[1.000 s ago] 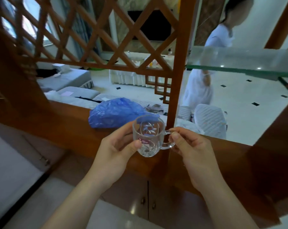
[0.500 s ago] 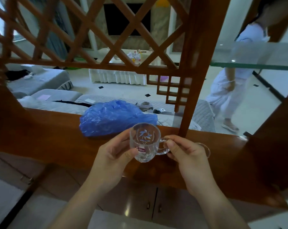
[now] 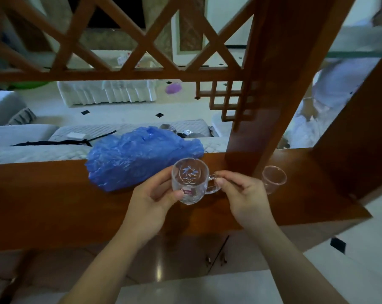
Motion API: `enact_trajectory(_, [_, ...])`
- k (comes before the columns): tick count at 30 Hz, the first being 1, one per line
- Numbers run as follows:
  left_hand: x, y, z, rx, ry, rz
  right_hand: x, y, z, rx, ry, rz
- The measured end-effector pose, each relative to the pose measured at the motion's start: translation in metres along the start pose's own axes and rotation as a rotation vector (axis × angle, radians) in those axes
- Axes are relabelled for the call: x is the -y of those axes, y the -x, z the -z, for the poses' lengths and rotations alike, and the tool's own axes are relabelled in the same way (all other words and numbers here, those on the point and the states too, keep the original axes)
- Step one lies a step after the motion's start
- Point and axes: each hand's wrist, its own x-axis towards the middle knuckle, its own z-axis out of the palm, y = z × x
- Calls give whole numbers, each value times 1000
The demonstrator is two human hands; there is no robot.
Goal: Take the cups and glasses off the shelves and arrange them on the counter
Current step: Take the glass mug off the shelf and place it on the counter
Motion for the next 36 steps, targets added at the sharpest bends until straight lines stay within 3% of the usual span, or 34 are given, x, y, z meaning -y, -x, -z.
enact_trajectory(6, [20, -16, 5, -8, 0, 51, -25, -11, -19, -45, 101, -63])
enact_trajectory(18, [55, -39, -6, -11, -7, 74, -52, -22, -32, -96, 11, -223])
enact_trajectory(36, [75, -50, -5, -71, -4, 129, -63, -31, -43, -53, 2, -270])
